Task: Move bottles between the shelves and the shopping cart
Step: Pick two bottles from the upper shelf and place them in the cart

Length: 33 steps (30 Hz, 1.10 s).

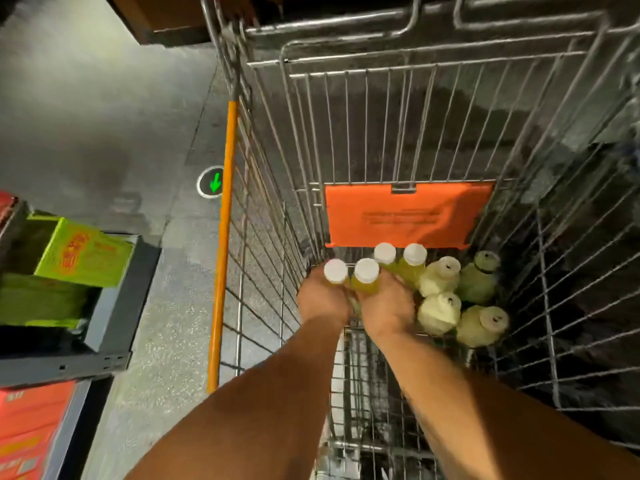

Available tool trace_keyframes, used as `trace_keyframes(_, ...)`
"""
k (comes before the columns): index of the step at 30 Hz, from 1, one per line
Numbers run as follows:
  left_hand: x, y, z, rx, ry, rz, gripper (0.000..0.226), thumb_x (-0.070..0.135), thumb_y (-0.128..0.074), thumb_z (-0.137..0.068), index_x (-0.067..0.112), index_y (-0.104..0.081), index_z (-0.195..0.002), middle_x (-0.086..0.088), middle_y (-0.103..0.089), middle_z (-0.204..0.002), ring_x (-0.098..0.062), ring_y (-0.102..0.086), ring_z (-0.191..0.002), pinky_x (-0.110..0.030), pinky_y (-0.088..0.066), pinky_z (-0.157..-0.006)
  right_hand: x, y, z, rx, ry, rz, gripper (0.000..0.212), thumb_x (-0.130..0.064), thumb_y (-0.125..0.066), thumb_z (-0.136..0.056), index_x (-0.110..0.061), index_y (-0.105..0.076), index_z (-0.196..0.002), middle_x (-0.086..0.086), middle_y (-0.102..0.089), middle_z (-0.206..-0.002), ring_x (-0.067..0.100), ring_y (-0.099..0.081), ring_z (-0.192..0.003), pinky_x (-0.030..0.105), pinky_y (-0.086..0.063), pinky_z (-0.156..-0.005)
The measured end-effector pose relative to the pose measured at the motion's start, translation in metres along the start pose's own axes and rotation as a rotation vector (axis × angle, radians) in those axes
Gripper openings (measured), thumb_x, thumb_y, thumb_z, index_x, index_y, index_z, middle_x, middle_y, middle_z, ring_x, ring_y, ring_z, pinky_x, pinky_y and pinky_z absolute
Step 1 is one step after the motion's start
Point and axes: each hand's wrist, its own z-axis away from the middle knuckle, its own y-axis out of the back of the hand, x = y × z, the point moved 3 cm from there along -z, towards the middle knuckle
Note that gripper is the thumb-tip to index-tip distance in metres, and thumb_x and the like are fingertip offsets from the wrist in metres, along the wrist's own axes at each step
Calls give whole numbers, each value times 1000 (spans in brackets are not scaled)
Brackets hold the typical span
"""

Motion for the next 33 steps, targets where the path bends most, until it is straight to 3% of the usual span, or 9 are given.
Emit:
trace_keyframes(2, -5, -10, -19, -5, 21, -29, 26, 9, -63, -84, 19, -67, -108, -6, -72, -103, -27, -65, -95, -28, -49, -76, -3, -14, -15, 12, -21, 36, 20, -32, -61, -91, -16, -68, -100, 8, -71, -106, 27, -67, -101, 32, -51, -78)
trace_keyframes(4, -7, -17, -33, -13, 29, -44, 21, 9, -61, -86, 19, -65, -104, -3, -71, -97, -22, -61, -87, -27, -47, -73, -4, -25, -25, 33, -48, 24, 18, -28, -62, -91, -15, -64, -104, 10, -69, -108, 28, -66, -102, 32, -51, -78)
trace_keyframes(8, -9, -20, -49, 0, 44, -44, 20, 11, -62, -87, 26, -55, -75, 2, -69, -86, -22, -60, -83, -27, -45, -72, -8, -40, -31, 58, -80, 17, 38, -25, -64, -89, -13, -54, -123, 10, -61, -122, 29, -62, -110, 33, -49, -80)
trace_keyframes(12, -10, -17, -59, -21, 40, -164, 15, 15, -63, -89, 20, -68, -102, -8, -71, -103, -24, -65, -90, -33, -53, -77, -10, -48, -37, 50, -73, 26, 44, -29, -62, -92, -10, -50, -130, 13, -54, -130, 31, -56, -116, 35, -48, -85)
trace_keyframes(15, -10, -13, -64, -32, 57, -109, 18, 14, -61, -90, 22, -63, -106, -7, -69, -112, -21, -62, -91, -30, -50, -79, -10, -49, -39, 27, -34, -55, 38, -23, -56, -94, -10, -51, -129, 14, -55, -126, 31, -57, -111, 31, -43, -78)
trace_keyframes(19, -10, -14, -56, -146, 82, -50, 49, 10, -59, -91, 15, -47, -139, -10, -59, -130, -27, -57, -118, -35, -46, -99, -17, -40, -29, 81, -96, -12, 38, -19, -59, -94, -10, -49, -130, 14, -60, -121, 32, -62, -108, 33, -48, -77)
trace_keyframes(27, 18, 23, -5, -122, 42, 45, 42, 15, -57, -89, 15, -50, -130, -12, -65, -121, -31, -63, -108, -41, -52, -94, -20, 11, 25, 164, -12, -91, 31, -25, -59, -92, -13, -56, -121, 14, -61, -113, 33, -63, -98, 27, -32, -67)
trace_keyframes(30, 39, 45, 21, -161, -74, 23, 34, 22, -60, -87, 23, -56, -121, -7, -69, -114, -30, -66, -103, -39, -55, -88, -28, 46, 58, 211, 61, -72, 25, -26, -56, -91, -12, -57, -112, 8, -57, -100, 31, -59, -92, 29, -33, -68)
trace_keyframes(33, 64, 76, 51, -261, -287, -64, 47, 26, -64, -86, 22, -55, -132, -6, -70, -116, -28, -66, -104, -32, -54, -88, -44, 89, 91, 238, 91, 21, 28, -27, -52, -93, -13, -55, -117, 8, -58, -115, 26, -55, -105, 31, -39, -84)
